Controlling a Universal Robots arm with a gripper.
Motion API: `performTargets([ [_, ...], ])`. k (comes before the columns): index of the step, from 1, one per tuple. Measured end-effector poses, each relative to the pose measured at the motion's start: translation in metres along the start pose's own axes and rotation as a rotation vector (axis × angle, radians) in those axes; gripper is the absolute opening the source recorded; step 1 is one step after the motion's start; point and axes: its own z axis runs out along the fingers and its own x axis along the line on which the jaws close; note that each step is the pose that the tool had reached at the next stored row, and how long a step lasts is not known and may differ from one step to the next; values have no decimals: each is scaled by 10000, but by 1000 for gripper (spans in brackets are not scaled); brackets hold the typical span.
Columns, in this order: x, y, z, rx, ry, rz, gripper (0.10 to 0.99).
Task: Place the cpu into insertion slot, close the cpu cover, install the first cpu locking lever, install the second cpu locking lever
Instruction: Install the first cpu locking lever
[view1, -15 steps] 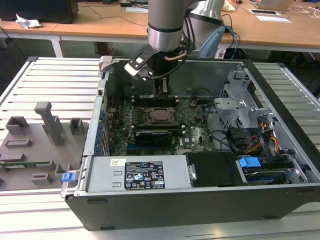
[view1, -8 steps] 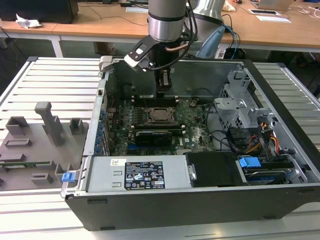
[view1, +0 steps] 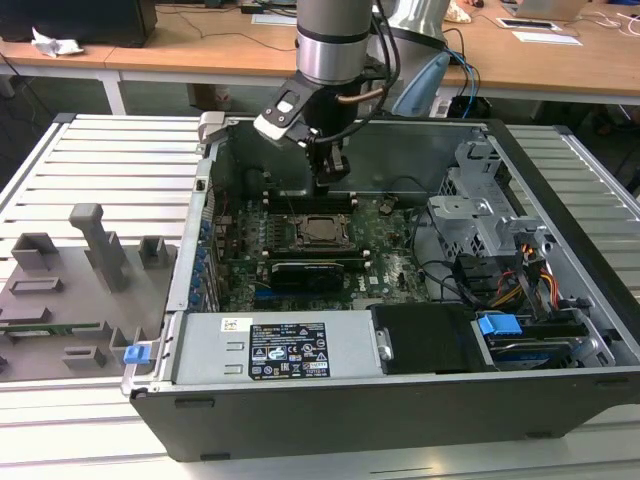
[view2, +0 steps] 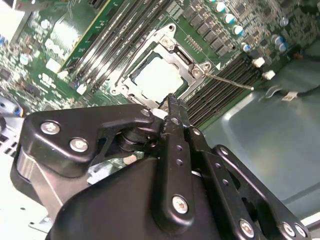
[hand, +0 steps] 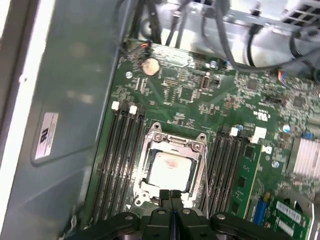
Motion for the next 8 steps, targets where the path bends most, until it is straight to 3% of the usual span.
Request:
performTargets([
  [8, 0, 0, 0, 22, 19, -1122, 106],
])
